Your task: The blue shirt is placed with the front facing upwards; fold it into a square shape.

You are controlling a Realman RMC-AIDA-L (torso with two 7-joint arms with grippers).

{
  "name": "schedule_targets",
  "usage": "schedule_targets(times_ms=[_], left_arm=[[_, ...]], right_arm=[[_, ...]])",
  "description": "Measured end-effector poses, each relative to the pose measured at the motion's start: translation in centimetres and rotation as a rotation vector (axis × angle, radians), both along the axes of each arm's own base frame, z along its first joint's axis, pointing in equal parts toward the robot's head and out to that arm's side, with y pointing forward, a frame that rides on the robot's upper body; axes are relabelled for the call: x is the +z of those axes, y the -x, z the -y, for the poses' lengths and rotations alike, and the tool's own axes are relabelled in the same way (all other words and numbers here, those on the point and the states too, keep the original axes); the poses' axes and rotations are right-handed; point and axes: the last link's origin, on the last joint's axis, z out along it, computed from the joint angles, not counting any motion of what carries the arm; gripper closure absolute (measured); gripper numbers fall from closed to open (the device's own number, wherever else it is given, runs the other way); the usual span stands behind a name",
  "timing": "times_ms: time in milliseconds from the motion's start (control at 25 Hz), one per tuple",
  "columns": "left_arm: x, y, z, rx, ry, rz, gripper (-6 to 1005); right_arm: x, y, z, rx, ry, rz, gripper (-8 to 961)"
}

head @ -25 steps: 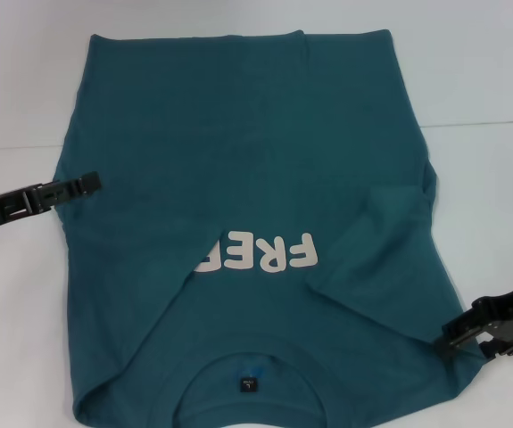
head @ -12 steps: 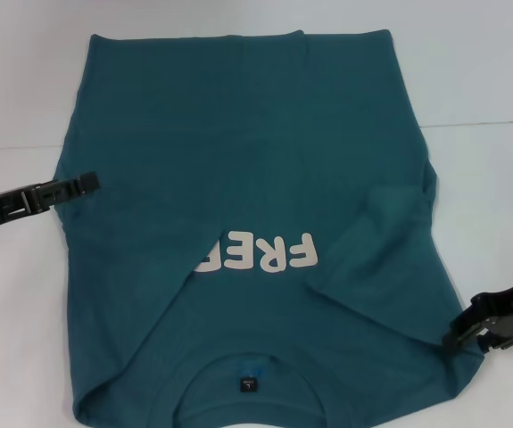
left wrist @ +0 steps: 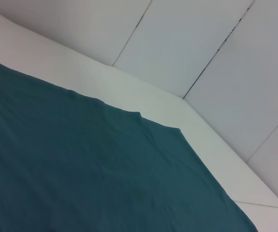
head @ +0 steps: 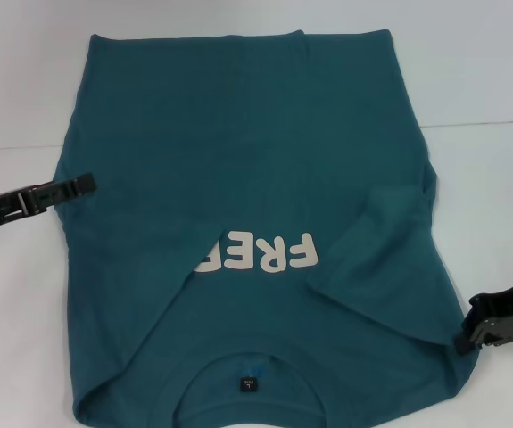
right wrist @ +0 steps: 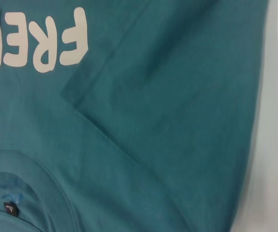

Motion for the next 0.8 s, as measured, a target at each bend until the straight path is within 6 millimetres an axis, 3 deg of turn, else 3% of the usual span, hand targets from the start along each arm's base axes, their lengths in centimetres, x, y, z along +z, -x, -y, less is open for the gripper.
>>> schedule_targets(times_ms=[120, 440, 800], left_arm=[[0.0, 0.1, 0.0, 0.002, -0.001, 0.0, 121], [0.6, 0.3, 0.0, 0.027, -0.01, 0.017, 122], [4.0, 1.3, 1.3, 0.235, 0.127, 0.004, 122]], right_arm=[[-0.1, 0.0, 0.1, 0.003, 0.005, 0.0, 920], [0.1, -0.2, 0.1, 0.041, 0.005, -0.003, 920], [0.2, -0.1, 0.0, 0.105, 0.012, -0.008, 920]])
